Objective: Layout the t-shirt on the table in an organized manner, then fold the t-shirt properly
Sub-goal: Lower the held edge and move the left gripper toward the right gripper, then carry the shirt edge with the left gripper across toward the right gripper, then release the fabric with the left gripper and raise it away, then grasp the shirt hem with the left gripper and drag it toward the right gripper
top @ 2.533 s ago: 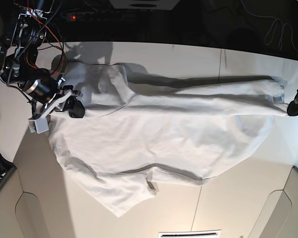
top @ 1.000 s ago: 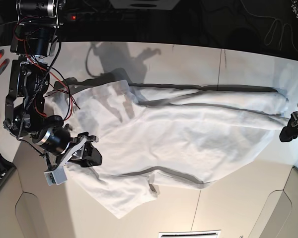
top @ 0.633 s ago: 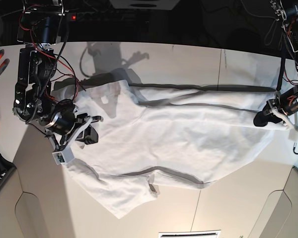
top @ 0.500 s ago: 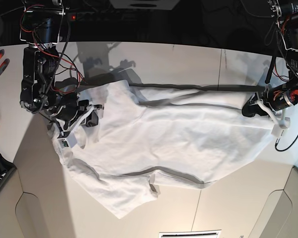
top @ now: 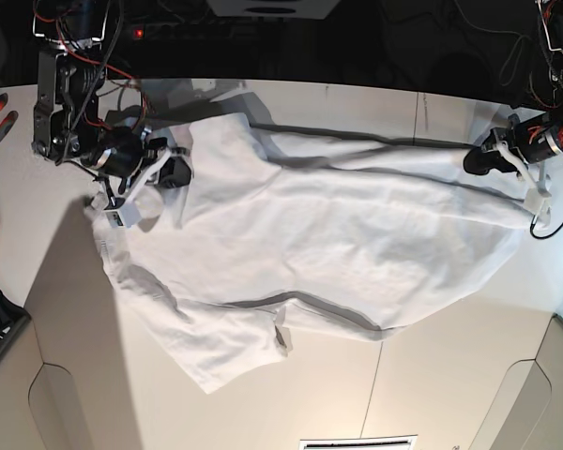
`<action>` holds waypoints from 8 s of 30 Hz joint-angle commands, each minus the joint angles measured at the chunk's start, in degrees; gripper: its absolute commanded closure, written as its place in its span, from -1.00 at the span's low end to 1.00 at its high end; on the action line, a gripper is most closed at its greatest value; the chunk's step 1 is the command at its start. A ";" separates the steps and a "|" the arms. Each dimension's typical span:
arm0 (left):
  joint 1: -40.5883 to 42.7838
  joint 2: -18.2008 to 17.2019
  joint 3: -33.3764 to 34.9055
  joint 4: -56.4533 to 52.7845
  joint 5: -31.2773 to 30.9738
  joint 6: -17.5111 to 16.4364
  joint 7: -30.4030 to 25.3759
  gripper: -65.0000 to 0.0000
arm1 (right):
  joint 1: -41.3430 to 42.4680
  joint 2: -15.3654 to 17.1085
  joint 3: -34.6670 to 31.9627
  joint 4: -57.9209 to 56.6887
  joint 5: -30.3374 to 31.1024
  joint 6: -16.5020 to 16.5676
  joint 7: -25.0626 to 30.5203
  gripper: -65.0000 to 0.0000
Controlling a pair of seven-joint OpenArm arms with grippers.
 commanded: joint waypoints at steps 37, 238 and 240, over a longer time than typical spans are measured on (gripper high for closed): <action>-32.11 -0.46 24.72 -10.47 19.47 4.20 -12.37 0.01 | 0.50 -5.79 -10.88 5.79 -2.95 -5.11 -2.03 1.00; -37.35 0.90 18.75 -7.76 11.28 -0.06 -7.69 1.00 | 0.50 -6.25 -10.88 4.74 -5.99 -7.69 -0.74 1.00; -37.27 0.90 16.98 -7.78 10.95 -0.06 -7.43 1.00 | 0.50 -6.25 -10.88 4.74 -5.97 -7.67 -0.72 1.00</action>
